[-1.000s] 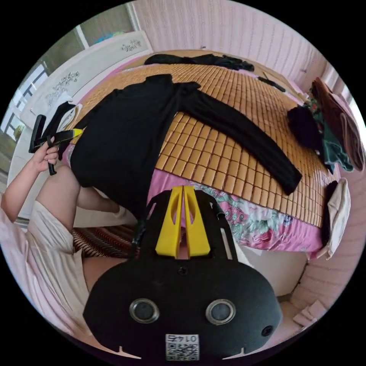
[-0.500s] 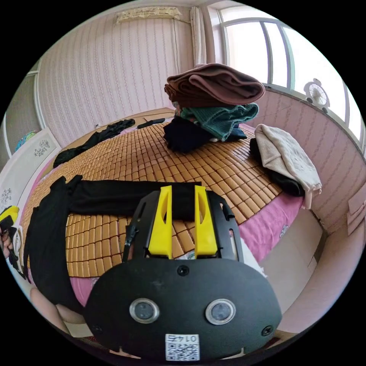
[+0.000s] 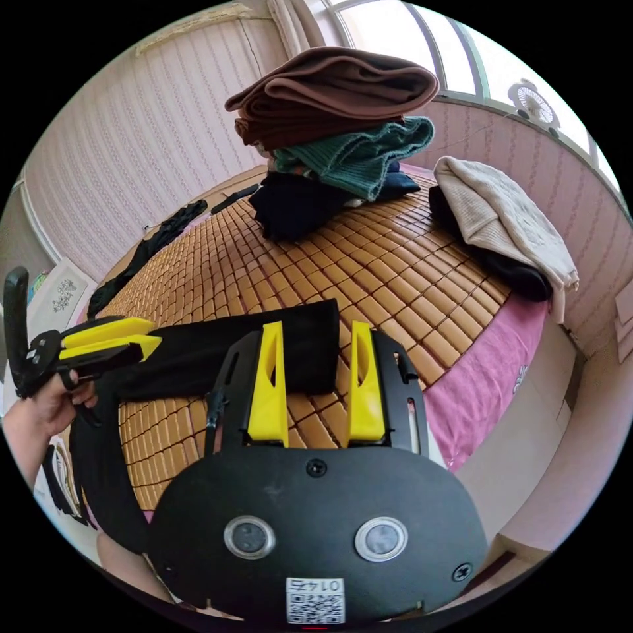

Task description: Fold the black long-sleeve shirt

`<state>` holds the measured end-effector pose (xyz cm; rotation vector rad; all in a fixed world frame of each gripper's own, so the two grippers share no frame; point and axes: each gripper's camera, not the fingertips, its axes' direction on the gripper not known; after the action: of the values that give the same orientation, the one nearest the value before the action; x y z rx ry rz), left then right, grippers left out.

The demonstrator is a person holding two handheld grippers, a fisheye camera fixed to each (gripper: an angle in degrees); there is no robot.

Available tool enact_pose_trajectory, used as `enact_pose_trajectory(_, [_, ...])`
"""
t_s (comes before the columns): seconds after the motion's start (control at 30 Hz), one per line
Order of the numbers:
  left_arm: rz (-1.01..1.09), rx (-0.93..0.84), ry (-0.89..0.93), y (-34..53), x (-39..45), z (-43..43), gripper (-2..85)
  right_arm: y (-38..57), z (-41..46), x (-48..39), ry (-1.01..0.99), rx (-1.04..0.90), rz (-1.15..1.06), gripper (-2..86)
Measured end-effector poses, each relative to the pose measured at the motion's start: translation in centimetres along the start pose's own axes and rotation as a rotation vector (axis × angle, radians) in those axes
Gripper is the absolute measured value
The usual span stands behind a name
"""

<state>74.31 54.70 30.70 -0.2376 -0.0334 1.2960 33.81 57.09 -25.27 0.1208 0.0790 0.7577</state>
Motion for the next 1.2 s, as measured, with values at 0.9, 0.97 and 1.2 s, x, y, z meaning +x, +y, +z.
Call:
enact_pose_trajectory(0.9, [-0.114,0.030,-0.065,-2.1,-4.8,-9.4,-0.4,4.3,-12.7,3.2,-0.548,0.234,-0.243,0.4])
enact_pose_trajectory(0.97, [-0.139,0.104,-0.068,0.0,-6.6,-14.4,-0.4,5.6,-17.2,-0.4,-0.671,0.311,-0.375,0.3])
enact_pose_trajectory(1.2, [-0.297,0.422,-0.132,15.2,-14.6,-37.7,-0.5,11.8,-27.1,-16.1,-1.075,0.329,-0.750,0.1])
